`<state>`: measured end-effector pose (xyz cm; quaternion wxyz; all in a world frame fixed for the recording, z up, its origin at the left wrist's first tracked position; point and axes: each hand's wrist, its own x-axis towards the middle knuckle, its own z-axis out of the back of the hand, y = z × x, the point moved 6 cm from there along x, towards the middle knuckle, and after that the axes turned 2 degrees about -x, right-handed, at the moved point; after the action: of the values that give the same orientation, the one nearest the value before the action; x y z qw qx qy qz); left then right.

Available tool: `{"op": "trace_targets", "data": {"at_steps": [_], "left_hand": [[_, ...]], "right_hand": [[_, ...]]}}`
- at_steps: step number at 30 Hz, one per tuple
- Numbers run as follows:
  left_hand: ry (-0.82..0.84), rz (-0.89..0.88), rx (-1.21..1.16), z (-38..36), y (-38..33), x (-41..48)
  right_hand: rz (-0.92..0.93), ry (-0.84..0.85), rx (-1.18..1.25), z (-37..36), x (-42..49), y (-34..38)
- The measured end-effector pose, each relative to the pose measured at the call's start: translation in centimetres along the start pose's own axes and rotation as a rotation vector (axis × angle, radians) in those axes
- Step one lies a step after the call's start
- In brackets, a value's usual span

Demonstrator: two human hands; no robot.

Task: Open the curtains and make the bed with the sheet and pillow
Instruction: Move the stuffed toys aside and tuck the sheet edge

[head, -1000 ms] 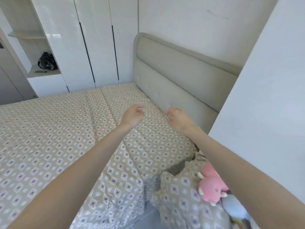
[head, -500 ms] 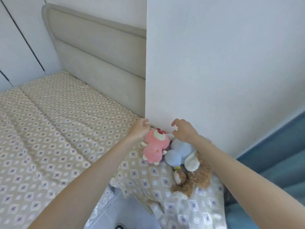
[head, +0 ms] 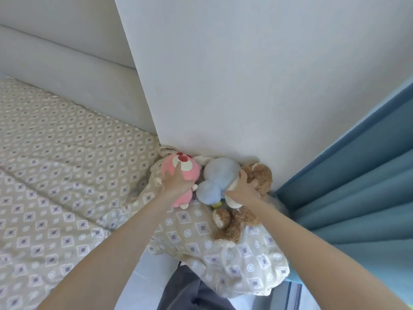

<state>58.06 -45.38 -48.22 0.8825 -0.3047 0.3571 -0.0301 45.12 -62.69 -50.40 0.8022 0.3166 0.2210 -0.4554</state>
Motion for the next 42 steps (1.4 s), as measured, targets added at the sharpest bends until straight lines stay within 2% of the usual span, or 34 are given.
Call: {"op": "trace_targets", "data": {"at_steps": [4,6,10,14,18,24,28,32,37,42], "left_hand": [[0.108,0.002,-0.088,-1.3,0.9,3.7],[0.13,0.047,-0.112,-1.8,1.6,5.2],[0.06,0.121,0.066,-1.8,3.2,7.5],[0.043,0.128,0.053,-2.0,4.8,9.1],[0.056,0.139,0.018,-2.1,5.6,10.6],[0.056,0.134,0.061,-2.3,5.4,11.0],[0.011,0.097,0.035,-1.6,5.0,10.8],[-0.041,0.057,0.003,-0.7,4.5,10.3],[-0.098,0.017,-0.173,0.6,3.7,8.6],[-0.25,0.002,-0.256,3.2,4.8,6.4]], "right_hand": [[-0.001,0.047,0.08,-2.5,2.4,2.5],[-0.115,0.056,0.086,-3.4,3.3,3.3],[-0.38,-0.054,0.139,-3.6,4.4,4.0],[-0.519,-0.156,0.298,-3.7,5.8,4.0],[-0.565,-0.159,0.258,-4.1,7.1,3.0],[-0.59,-0.292,0.152,-4.2,8.5,2.3],[-0.551,-0.339,0.041,-3.8,8.6,2.9],[-0.356,-0.334,-0.122,-3.5,8.5,3.3],[-0.217,-0.305,-0.141,-2.8,7.0,4.1],[-0.047,-0.269,-0.079,-1.3,4.4,6.7]]}}
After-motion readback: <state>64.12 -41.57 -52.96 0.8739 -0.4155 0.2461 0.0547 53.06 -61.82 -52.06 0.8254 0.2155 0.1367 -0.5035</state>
